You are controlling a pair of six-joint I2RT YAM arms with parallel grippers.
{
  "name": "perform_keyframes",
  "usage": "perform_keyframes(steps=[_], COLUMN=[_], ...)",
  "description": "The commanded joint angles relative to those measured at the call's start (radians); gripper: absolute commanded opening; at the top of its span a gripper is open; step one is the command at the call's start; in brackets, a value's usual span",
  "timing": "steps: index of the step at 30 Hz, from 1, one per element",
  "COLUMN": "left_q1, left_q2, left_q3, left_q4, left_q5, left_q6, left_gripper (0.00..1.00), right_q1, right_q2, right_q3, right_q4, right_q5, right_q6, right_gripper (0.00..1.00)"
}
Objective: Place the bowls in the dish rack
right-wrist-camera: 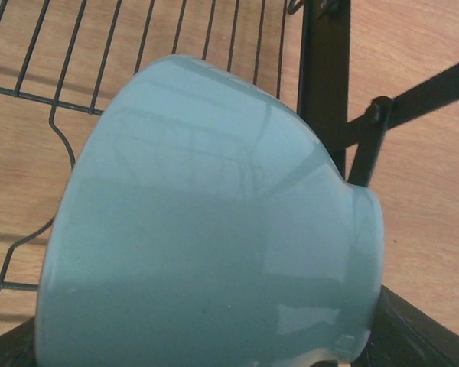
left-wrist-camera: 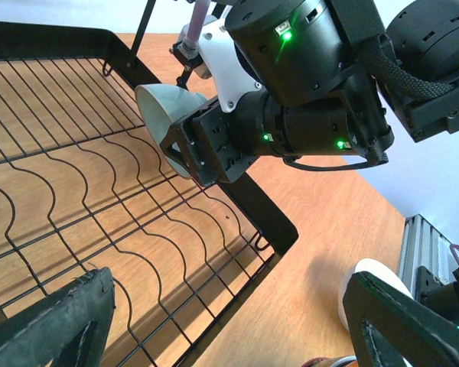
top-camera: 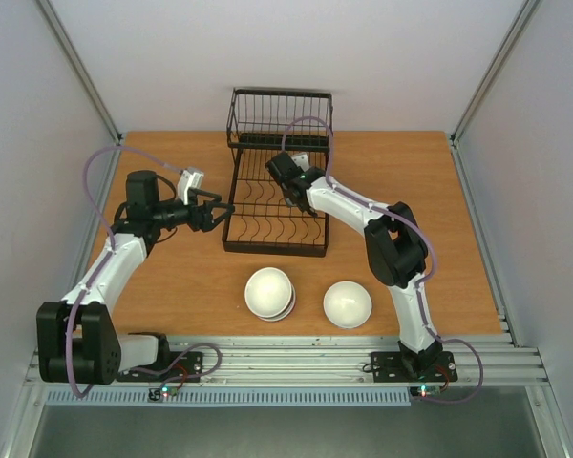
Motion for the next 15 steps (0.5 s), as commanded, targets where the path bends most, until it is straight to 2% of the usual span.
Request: perform_keyframes(steps=[1, 6, 10, 13, 15], left_q1=[0.005, 0.005, 0.005, 0.005, 0.005], left_q2=[0.019, 0.02, 0.024, 0.035, 0.04], left_q3=[0.007, 0.01, 0.01, 0.011, 0.013], left_q4=[0.009, 0.004, 0.003, 0.004, 0.002], left_q5=[0.019, 0.017, 0.021, 0.029, 0.034], left_q6=[0.014, 0.014, 0.014, 0.014, 0.014], left_gripper=[0.82, 0.82, 0.82, 0.82, 0.82], right_q1=[-0.028, -0.048, -0.066, -0.072, -0.073], right_q2=[0.052, 0.054, 0.019, -0.006, -0.021], right_q3=[0.05, 0.037, -0.041, -0.085, -0.108], right_q4=[0.02, 0.026, 0.065, 0.084, 0.098], right_q5=[0.025, -0.059, -0.132, -0.156, -0.164], right_q6=[0.016, 0.052, 0.092, 0.113, 0.12], right_gripper=[0.01, 0.01, 0.04, 0.1, 0.19])
